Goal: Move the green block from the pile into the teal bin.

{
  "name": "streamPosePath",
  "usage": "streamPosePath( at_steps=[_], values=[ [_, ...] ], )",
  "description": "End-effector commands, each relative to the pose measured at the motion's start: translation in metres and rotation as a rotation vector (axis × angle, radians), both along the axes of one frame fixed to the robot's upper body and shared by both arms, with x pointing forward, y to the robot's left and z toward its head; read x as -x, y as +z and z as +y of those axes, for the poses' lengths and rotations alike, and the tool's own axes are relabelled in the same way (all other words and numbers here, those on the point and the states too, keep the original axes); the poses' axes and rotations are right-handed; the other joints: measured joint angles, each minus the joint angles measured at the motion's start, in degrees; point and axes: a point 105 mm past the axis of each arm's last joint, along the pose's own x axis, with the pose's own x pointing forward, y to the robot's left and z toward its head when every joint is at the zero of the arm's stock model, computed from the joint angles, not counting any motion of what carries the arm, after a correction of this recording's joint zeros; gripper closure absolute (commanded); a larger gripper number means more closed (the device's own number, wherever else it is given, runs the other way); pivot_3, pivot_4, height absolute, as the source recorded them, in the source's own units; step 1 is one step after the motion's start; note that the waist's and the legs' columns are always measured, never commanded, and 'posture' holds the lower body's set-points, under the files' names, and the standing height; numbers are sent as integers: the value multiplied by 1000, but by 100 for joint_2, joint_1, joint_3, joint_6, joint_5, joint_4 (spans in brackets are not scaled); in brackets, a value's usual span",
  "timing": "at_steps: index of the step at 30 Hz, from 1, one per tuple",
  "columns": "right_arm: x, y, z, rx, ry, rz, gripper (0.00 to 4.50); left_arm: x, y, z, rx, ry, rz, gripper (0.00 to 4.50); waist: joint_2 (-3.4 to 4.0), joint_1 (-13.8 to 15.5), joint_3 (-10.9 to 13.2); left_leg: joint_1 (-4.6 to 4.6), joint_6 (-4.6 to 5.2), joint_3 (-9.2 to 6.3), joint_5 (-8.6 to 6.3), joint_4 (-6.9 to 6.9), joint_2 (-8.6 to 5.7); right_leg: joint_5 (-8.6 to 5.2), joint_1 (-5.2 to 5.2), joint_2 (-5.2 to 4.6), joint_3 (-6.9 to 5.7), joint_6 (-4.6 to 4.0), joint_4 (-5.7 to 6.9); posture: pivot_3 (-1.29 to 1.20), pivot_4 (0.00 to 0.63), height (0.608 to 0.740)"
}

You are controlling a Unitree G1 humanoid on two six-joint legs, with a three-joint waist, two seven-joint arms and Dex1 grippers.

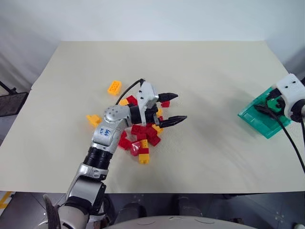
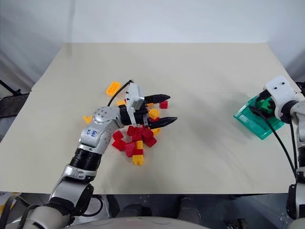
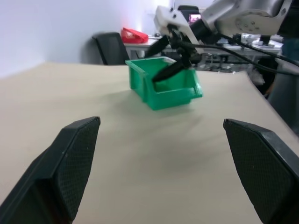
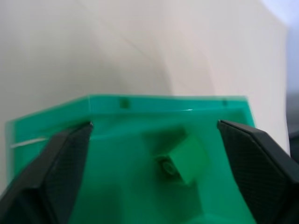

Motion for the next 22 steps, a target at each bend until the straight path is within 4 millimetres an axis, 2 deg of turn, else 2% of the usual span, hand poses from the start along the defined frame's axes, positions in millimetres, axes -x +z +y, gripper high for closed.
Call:
streamPosePath(
  at_steps=[1, 5, 7, 9, 15, 19, 22],
  values=[
    [22, 33, 38, -60, 240, -79, 37, 13, 22, 26, 54, 8, -14, 0, 1, -23, 0, 2, -3, 0, -2, -2, 4, 0, 0, 6, 1, 0, -2, 0, 150, 740],
    [50, 21, 78, -172, 492, 12, 37, 26, 30, 60, 14, 49, 4, 0, 0, 13, 0, 8, -6, -4, -3, 7, 3, 0, 9, 6, 4, 0, 1, 0, 150, 740],
    [61, 11, 98, -216, 621, 58, 37, 40, 33, 82, -29, 49, 17, 0, -1, 21, 1, 7, -6, -6, -3, 8, 2, 0, 9, 5, 7, 0, 0, 0, 150, 740],
    [67, 2, 109, -231, 702, 99, 37, 51, 29, 100, -64, 37, 56, 0, 0, 22, 1, 8, -9, -13, -5, 8, 2, 0, 10, 5, 12, -1, 1, 0, 150, 740],
    [66, -22, 116, -234, 796, 160, 37, 69, 0, 150, -153, 129, 103, 0, 3, 49, 2, 13, -11, -13, -8, 6, -3, 0, 14, 0, 9, -1, -6, 0, 150, 740],
    [68, -38, 110, -211, 821, 207, 37, 87, -8, 176, -132, 195, 132, 0, 5, 38, 3, 5, -13, -18, -9, 2, -2, -2, 11, 1, 8, -3, -15, 0, 150, 740],
    [65, -44, 107, -228, 799, 205, 37, 92, -10, 187, -137, 244, 149, 0, 6, 34, 3, 6, -17, -18, -11, -4, 2, -3, 11, 4, 6, -6, -20, 0, 150, 740]
  ],
)
